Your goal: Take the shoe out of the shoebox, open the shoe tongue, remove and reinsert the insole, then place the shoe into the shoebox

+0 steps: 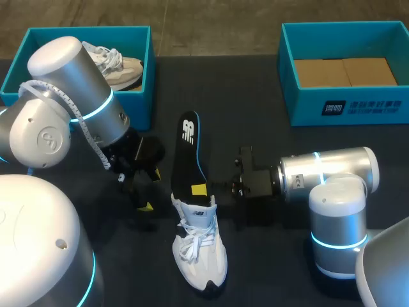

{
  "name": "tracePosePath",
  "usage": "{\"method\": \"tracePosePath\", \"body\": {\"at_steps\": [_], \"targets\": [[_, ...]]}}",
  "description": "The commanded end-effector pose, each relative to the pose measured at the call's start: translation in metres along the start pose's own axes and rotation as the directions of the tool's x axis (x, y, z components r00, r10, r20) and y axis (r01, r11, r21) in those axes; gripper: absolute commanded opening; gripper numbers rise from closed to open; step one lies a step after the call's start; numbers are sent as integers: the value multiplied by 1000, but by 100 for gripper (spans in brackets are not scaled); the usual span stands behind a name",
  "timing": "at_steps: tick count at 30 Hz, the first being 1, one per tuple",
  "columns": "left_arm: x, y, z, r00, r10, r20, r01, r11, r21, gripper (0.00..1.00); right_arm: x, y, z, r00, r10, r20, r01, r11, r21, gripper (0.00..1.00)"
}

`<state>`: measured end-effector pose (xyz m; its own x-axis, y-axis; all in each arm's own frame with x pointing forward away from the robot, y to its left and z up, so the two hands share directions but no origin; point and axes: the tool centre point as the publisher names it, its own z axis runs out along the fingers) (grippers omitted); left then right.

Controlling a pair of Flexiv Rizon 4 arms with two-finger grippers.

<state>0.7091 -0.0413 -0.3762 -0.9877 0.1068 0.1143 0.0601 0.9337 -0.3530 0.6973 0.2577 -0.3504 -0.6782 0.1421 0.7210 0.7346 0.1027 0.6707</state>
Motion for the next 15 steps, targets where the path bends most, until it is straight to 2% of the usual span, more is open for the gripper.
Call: {"method": "tracePosePath", "body": {"at_steps": [1, 11, 12, 15], "targets": [[1, 0, 0, 1000, -1, 3, 1, 1000, -1, 100, -2, -2, 4, 1000, 1, 2, -1, 1000, 2, 0], [1, 0, 0, 1000, -1, 3, 1, 1000, -1, 100, -2, -2, 4, 1000, 1, 2, -1, 1000, 2, 0], [1, 0, 0, 1000, -1, 3, 1, 1000, -1, 100, 6, 19, 1, 999, -32, 20, 33, 999, -32, 42], [1, 0, 0, 1000, -1, 3, 1, 1000, -1, 100, 6, 19, 1, 999, -31, 20, 32, 999, -32, 42]]}}
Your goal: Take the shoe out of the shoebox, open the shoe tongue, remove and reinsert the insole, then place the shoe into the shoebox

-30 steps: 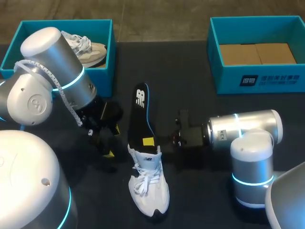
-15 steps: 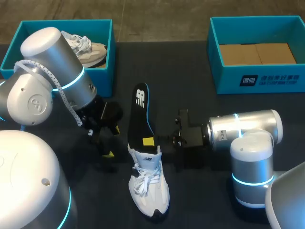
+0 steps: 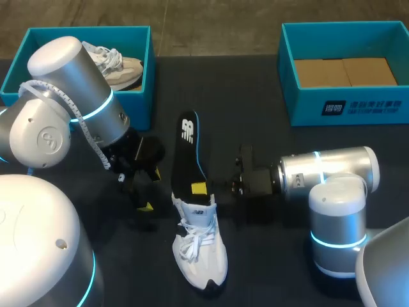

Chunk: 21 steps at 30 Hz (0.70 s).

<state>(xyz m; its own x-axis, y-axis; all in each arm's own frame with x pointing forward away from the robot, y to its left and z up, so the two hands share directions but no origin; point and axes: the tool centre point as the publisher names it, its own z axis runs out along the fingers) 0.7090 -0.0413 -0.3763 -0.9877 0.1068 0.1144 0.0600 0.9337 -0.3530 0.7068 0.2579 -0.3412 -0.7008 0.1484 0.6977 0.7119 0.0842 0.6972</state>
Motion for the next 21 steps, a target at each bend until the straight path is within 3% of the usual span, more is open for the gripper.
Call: {"method": "tracePosePath", "body": {"at_steps": [1, 12, 21], "targets": [[1, 0, 0, 1000, -1, 3, 1, 1000, -1, 100, 6, 6, 2, 1000, 1, 11, 0, 1000, -9, 42], [1, 0, 0, 1000, -1, 3, 1, 1000, -1, 100, 6, 8, 2, 1000, -3, 14, 3, 1000, -8, 42], [1, 0, 0, 1000, -1, 3, 1, 1000, -1, 100, 8, 21, 8, 999, -24, 21, 24, 1000, 16, 40]]}}
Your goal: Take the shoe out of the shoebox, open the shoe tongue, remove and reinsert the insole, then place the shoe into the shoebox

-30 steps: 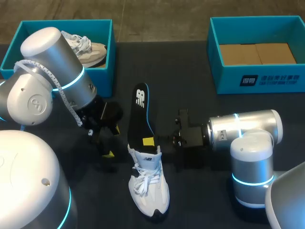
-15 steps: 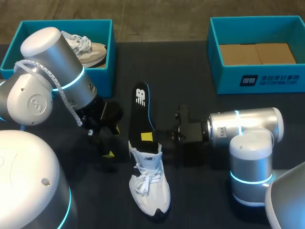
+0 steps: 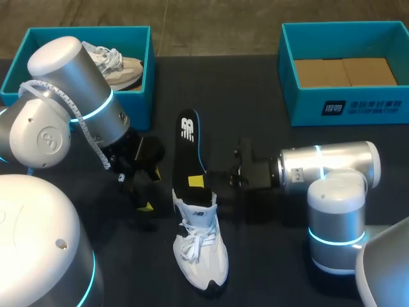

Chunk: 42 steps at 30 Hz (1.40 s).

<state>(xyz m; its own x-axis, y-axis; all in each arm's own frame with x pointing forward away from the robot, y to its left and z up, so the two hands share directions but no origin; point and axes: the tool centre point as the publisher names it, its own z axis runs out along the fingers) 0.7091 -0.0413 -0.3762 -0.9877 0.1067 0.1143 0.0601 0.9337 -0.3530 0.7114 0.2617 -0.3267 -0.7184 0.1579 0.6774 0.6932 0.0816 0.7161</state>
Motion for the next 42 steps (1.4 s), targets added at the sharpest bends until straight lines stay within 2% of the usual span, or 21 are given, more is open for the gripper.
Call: {"method": "tracePosePath", "body": {"at_steps": [1, 15, 22, 25, 42], "targets": [[1, 0, 0, 1000, -1, 3, 1, 1000, -1, 100, 0, 8, 7, 1000, 1, 11, -1, 1000, 25, 39], [1, 0, 0, 1000, -1, 3, 1, 1000, -1, 100, -7, 19, 9, 999, 7, 45, -8, 1000, 27, 31], [1, 0, 0, 1000, -1, 3, 1, 1000, -1, 100, -10, 22, 7, 998, 16, 53, -15, 1000, -14, 16], [1, 0, 0, 1000, -1, 3, 1, 1000, -1, 100, -11, 23, 7, 998, 22, 58, -21, 999, -26, 1], [1, 0, 0, 1000, -1, 3, 1, 1000, -1, 100, -12, 20, 9, 997, 46, 61, -48, 999, 23, 0]]}}
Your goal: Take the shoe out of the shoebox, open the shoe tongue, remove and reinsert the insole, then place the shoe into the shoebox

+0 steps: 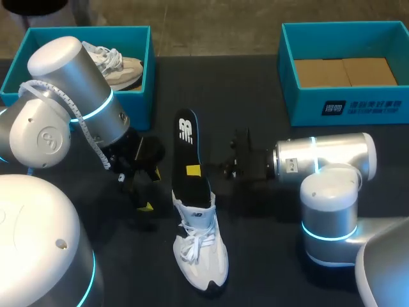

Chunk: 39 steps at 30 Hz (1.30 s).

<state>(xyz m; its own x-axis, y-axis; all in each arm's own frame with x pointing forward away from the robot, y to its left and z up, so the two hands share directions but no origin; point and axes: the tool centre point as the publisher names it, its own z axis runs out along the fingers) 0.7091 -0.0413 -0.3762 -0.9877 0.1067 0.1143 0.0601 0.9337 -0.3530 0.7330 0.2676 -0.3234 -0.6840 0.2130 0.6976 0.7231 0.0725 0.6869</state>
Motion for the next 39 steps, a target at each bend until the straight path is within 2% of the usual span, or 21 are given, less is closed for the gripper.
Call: {"method": "tracePosePath", "body": {"at_steps": [1, 24, 39], "targets": [[1, 0, 0, 1000, -1, 3, 1, 1000, -1, 100, 1, 1, 3, 1000, 3, 8, -3, 1000, 30, 0], [1, 0, 0, 1000, -1, 3, 1, 1000, -1, 100, 0, -20, -4, 999, 30, -15, -29, 999, 41, 0], [1, 0, 0, 1000, -1, 3, 1, 1000, -1, 100, 5, -37, -2, 998, 48, -26, -46, 995, 87, 0]]}}
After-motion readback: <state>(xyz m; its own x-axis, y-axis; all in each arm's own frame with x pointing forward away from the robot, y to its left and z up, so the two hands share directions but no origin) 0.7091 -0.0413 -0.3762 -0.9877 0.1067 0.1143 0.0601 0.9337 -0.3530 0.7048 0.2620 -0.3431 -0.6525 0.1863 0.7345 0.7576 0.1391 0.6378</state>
